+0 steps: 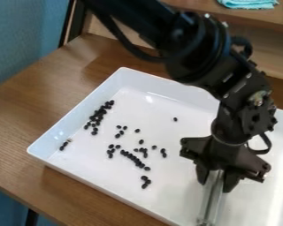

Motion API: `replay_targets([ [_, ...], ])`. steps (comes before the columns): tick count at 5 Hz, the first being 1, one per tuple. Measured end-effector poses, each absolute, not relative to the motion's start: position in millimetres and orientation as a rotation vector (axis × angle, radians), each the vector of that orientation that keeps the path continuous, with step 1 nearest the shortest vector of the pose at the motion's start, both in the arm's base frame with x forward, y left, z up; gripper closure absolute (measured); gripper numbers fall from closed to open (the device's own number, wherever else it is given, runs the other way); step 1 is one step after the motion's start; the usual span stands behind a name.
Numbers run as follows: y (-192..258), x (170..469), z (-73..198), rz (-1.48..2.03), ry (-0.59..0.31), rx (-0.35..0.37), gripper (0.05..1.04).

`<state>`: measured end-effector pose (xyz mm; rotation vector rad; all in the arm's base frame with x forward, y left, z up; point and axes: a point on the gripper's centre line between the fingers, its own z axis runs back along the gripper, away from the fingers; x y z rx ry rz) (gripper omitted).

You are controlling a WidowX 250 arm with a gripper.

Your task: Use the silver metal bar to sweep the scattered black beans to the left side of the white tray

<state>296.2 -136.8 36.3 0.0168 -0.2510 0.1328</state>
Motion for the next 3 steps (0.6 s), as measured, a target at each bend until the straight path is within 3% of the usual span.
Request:
replay_targets([
  [3,-40.0,315.2,29.8,0.141,-0.235,0.057,0.677],
])
